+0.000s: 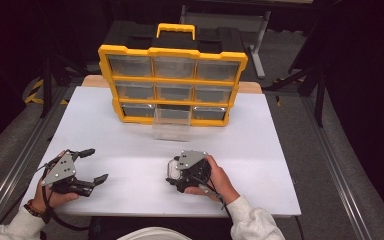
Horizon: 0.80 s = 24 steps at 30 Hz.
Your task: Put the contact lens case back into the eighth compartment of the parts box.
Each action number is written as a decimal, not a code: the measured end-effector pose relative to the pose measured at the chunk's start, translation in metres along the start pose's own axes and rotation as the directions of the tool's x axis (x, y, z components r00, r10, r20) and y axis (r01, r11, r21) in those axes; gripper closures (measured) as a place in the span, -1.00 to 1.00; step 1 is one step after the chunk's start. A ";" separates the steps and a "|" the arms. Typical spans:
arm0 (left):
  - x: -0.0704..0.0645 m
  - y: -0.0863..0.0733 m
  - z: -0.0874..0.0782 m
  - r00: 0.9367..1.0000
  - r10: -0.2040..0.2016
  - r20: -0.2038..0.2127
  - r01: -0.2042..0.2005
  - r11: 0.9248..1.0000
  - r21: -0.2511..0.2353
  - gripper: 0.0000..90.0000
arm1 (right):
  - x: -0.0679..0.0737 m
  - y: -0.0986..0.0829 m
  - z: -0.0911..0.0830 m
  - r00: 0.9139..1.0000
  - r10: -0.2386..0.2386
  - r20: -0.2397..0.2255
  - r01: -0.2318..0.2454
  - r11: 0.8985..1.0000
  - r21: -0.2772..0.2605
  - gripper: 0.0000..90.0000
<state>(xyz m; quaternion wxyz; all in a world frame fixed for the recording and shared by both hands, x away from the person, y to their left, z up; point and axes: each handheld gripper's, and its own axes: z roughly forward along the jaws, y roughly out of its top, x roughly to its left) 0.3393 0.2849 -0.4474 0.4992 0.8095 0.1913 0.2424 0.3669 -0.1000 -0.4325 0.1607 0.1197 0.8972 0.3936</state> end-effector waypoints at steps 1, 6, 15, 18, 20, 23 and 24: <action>0.000 0.000 0.000 1.000 -0.001 0.000 0.001 1.000 0.000 -0.77 | 0.000 0.000 -0.001 1.000 -0.002 0.004 0.002 1.000 -0.004 -0.37; 0.000 0.000 0.000 1.000 -0.001 0.000 0.001 1.000 0.002 -0.77 | -0.001 0.002 -0.005 0.999 -0.006 0.035 0.007 1.000 -0.023 -0.37; 0.000 0.000 0.000 1.000 -0.001 -0.001 0.001 1.000 0.000 -0.77 | -0.004 0.003 -0.014 0.995 -0.015 0.096 0.021 0.998 -0.056 -0.37; 0.000 0.000 0.000 1.000 0.000 -0.003 0.000 1.000 -0.003 -0.77 | -0.005 0.003 -0.017 0.993 -0.024 0.118 0.031 0.998 -0.063 -0.37; 0.000 0.000 0.000 1.000 -0.008 0.000 0.008 1.000 -0.007 -0.77 | -0.006 0.004 -0.019 0.990 -0.028 0.135 0.038 0.997 -0.067 -0.37; 0.000 -0.001 0.000 1.000 -0.008 -0.001 0.008 1.000 -0.004 -0.77 | -0.008 0.004 -0.023 0.985 -0.041 0.166 0.054 0.996 -0.076 -0.37; 0.000 -0.001 0.000 1.000 -0.003 -0.003 0.003 1.000 -0.005 -0.77 | -0.009 0.004 -0.024 0.985 -0.037 0.171 0.051 0.995 -0.083 -0.37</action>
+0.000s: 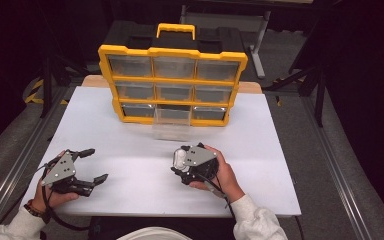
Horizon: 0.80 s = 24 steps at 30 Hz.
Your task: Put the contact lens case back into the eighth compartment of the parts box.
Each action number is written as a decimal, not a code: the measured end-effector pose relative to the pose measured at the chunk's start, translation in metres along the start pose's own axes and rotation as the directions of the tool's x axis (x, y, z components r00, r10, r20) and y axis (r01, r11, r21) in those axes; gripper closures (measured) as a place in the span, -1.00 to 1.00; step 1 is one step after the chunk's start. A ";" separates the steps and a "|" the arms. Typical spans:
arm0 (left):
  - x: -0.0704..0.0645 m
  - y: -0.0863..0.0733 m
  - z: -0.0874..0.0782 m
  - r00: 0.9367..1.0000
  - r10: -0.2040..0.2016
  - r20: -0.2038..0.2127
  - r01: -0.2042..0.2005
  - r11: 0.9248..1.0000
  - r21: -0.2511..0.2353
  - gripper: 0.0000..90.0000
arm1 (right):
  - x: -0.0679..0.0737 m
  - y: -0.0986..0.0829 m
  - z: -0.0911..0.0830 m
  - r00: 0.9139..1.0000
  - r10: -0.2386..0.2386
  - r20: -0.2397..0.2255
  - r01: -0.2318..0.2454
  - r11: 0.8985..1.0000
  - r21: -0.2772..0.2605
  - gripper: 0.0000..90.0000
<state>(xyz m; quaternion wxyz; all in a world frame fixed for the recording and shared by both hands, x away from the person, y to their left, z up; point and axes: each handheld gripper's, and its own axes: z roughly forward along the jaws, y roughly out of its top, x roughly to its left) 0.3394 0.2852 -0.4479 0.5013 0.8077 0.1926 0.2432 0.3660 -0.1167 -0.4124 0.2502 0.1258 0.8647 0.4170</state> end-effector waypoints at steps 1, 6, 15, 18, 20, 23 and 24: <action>0.000 0.000 0.000 1.000 -0.001 0.002 0.001 1.000 0.000 -0.77 | -0.002 0.000 -0.002 1.000 0.002 0.007 -0.002 1.000 -0.008 -0.37; 0.000 0.000 0.001 1.000 0.000 0.002 0.000 1.000 0.002 -0.77 | -0.010 0.000 -0.011 0.999 0.010 0.052 -0.008 0.999 -0.031 -0.37; -0.001 0.000 0.001 1.000 0.000 0.012 0.000 1.000 -0.002 -0.76 | -0.024 0.003 -0.024 0.993 0.016 0.120 -0.008 0.998 -0.068 -0.37; -0.001 -0.001 0.001 1.000 -0.002 0.014 0.002 1.000 -0.004 -0.76 | -0.031 0.006 -0.028 0.989 0.017 0.150 -0.004 0.996 -0.085 -0.37; 0.000 -0.001 0.001 1.000 -0.004 0.013 0.004 1.000 -0.003 -0.76 | -0.035 0.008 -0.030 0.987 0.021 0.162 -0.005 0.995 -0.098 -0.37; 0.000 -0.001 0.002 1.000 -0.007 0.016 0.007 1.000 -0.002 -0.76 | -0.040 0.013 -0.033 0.983 0.018 0.185 0.003 0.994 -0.113 -0.36; 0.000 -0.001 0.002 1.000 -0.007 0.016 0.007 1.000 0.000 -0.76 | -0.040 0.013 -0.033 0.983 0.018 0.185 0.003 0.994 -0.113 -0.36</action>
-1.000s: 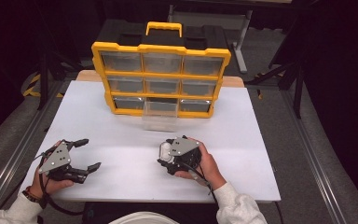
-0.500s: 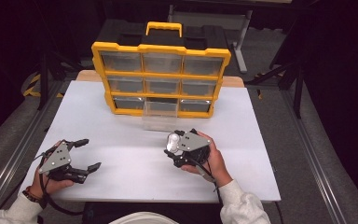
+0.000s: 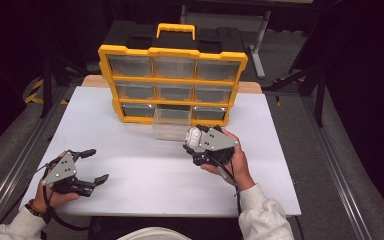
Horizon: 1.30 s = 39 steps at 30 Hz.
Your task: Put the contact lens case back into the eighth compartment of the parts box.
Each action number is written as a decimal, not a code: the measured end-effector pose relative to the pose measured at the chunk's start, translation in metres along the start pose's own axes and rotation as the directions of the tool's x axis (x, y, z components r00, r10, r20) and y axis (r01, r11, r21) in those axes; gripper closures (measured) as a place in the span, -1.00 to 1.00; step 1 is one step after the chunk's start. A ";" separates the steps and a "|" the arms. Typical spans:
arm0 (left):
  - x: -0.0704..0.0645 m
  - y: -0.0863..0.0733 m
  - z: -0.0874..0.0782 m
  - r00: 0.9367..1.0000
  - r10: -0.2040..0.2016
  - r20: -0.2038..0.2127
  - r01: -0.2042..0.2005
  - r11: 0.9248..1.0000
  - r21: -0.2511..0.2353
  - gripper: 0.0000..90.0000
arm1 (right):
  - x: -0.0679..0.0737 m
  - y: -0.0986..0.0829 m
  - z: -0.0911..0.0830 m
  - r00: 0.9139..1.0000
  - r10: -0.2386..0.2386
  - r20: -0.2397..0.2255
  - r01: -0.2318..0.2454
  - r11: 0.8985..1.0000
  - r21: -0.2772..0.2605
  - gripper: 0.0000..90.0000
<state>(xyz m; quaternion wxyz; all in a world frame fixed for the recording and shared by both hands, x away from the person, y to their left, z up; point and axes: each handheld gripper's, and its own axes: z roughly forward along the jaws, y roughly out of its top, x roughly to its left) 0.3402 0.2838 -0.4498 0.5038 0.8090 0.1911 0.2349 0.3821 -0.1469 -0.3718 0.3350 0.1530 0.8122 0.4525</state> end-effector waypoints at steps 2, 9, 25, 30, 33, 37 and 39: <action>0.000 0.000 0.000 1.000 0.002 0.001 -0.002 1.000 0.002 -0.76 | -0.002 0.003 0.000 1.000 -0.006 0.008 0.006 1.000 -0.006 -0.37; 0.000 0.000 0.000 1.000 0.007 0.000 -0.007 1.000 0.006 -0.76 | -0.013 0.012 0.004 0.999 0.017 0.045 -0.015 0.999 -0.040 -0.37; 0.000 0.000 0.000 1.000 0.003 0.005 -0.003 1.000 0.003 -0.76 | -0.028 0.024 0.034 0.994 0.049 0.095 -0.044 0.997 -0.057 -0.37; 0.000 0.000 0.000 1.000 0.001 0.007 -0.001 1.000 0.002 -0.76 | -0.033 0.021 0.044 0.991 0.089 0.096 -0.084 0.995 -0.056 -0.37; 0.000 0.000 0.000 1.000 0.002 0.007 -0.002 1.000 0.002 -0.76 | -0.036 0.020 0.050 0.989 0.109 0.095 -0.103 0.993 -0.064 -0.37; 0.001 0.000 0.001 1.000 0.004 0.007 -0.004 1.000 0.004 -0.76 | -0.036 0.020 0.056 0.989 0.114 0.096 -0.110 0.993 -0.052 -0.37; 0.001 0.000 0.001 1.000 0.004 0.006 -0.004 1.000 0.004 -0.76 | -0.036 0.020 0.060 0.988 0.116 0.097 -0.112 0.993 -0.047 -0.37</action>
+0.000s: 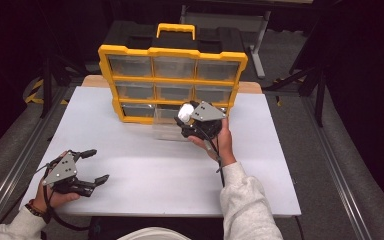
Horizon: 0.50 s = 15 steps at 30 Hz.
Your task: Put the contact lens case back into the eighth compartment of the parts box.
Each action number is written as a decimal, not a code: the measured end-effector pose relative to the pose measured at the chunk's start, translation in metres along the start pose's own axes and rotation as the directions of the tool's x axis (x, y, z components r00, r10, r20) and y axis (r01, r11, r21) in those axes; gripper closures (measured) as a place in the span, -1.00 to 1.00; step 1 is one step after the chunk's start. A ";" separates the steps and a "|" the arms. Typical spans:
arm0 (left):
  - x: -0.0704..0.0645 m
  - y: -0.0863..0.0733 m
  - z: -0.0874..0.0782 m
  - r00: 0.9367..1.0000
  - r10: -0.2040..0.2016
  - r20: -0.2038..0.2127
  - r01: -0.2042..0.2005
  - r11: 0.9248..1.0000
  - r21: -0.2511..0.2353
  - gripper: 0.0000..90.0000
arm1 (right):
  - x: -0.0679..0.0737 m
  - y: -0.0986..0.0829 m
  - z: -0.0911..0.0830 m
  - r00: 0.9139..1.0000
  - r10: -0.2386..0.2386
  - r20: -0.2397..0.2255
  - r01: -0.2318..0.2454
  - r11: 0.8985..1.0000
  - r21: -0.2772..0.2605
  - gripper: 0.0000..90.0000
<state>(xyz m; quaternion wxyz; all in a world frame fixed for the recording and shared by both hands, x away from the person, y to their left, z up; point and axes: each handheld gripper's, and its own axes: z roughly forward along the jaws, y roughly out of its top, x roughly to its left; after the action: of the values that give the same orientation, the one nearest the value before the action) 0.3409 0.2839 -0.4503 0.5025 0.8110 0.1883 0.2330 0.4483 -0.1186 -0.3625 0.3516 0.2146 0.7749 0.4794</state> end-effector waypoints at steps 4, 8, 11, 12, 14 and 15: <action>0.000 0.000 0.000 1.000 0.001 0.003 -0.001 1.000 0.003 -0.76 | 0.001 -0.001 0.006 1.000 0.006 0.003 -0.006 1.000 0.005 -0.37; 0.000 0.000 0.000 1.000 0.002 0.002 -0.002 1.000 0.003 -0.76 | 0.002 -0.002 0.013 1.000 0.011 0.010 -0.011 1.000 0.008 -0.37; 0.000 0.000 0.000 1.000 0.000 0.002 0.000 1.000 0.003 -0.76 | 0.003 -0.002 0.018 1.000 0.012 0.009 -0.012 1.000 0.018 -0.37; 0.000 0.000 0.000 1.000 0.000 0.002 -0.001 1.000 0.003 -0.76 | 0.004 -0.002 0.019 1.000 0.012 0.010 -0.012 1.000 0.021 -0.37; 0.000 0.000 0.000 1.000 -0.001 0.005 0.001 1.000 0.002 -0.76 | 0.005 -0.003 0.022 1.000 0.012 0.007 -0.012 1.000 0.027 -0.37; 0.000 0.000 0.000 1.000 -0.003 0.004 0.003 1.000 0.002 -0.76 | 0.005 -0.003 0.023 1.000 0.012 0.008 -0.013 0.999 0.030 -0.37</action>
<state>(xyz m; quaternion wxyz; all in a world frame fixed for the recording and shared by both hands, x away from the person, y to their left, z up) 0.3406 0.2841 -0.4503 0.5025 0.8116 0.1887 0.2306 0.4626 -0.1030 -0.3739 0.3484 0.2266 0.7792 0.4691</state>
